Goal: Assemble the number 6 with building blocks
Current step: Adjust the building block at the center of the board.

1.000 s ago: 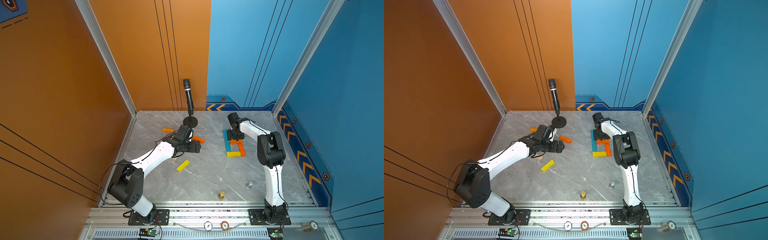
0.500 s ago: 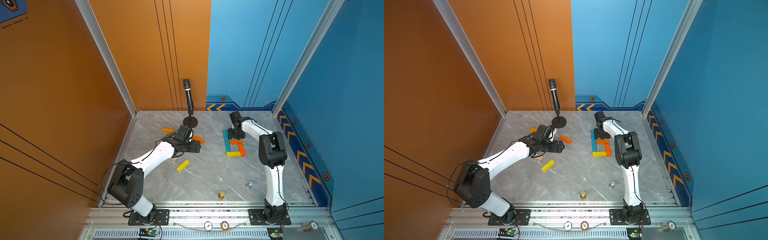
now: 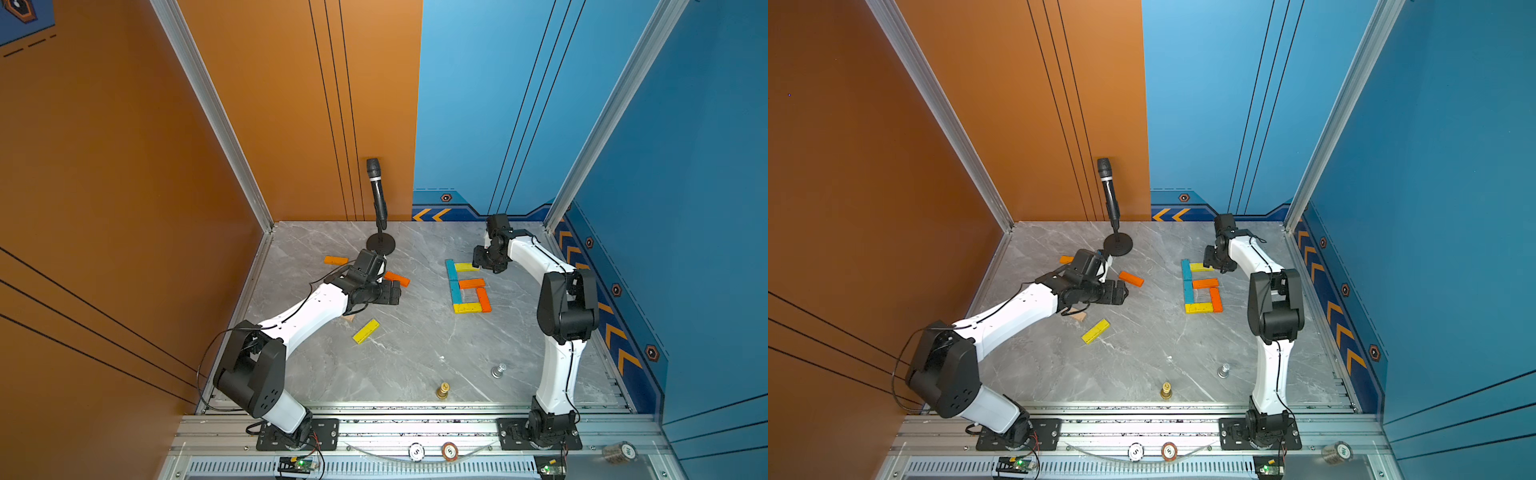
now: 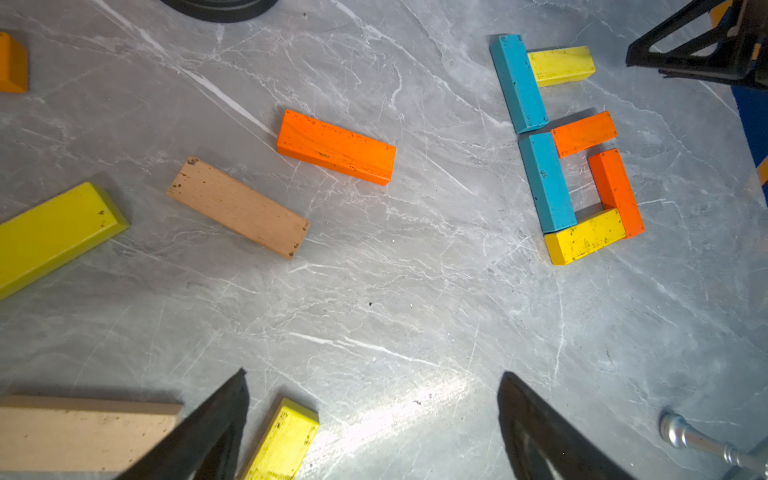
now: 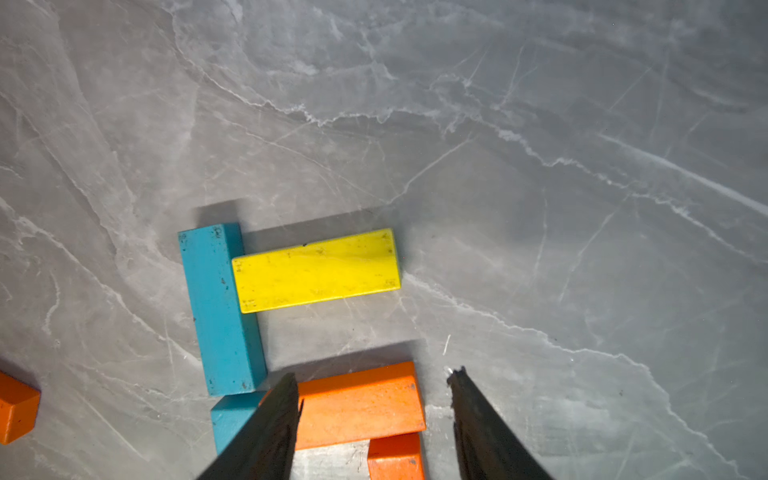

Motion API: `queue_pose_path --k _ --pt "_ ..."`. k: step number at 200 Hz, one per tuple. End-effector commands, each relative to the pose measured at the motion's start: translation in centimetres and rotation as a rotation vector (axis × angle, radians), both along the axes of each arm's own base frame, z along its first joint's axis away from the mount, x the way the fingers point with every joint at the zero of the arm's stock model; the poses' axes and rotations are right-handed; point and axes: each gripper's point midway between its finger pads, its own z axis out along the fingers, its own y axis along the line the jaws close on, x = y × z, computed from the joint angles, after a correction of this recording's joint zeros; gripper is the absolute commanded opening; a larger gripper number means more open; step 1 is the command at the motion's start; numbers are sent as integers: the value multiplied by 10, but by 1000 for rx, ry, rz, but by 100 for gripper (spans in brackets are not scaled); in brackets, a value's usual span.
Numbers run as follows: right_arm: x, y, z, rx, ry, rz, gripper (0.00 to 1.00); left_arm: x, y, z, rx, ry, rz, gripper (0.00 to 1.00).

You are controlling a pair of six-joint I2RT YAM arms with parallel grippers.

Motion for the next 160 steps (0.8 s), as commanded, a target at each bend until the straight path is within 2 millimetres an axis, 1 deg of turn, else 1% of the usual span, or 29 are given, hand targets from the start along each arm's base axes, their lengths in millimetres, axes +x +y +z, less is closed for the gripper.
queue_pose_path --k 1,32,59,95,160 --pt "-5 -2 -18 20 49 -14 56 -2 2 11 7 -35 -1 94" --pt "-7 -6 -31 5 81 -19 51 -3 3 10 7 -34 3 94" --pt "-10 -9 -38 -5 99 -24 47 -4 3 9 8 -31 3 94" --pt "-13 -10 -44 -14 113 -27 43 -3 3 8 7 -29 3 94" --pt "-20 -9 -50 -37 131 -25 42 -3 2 7 1 -27 0 94"
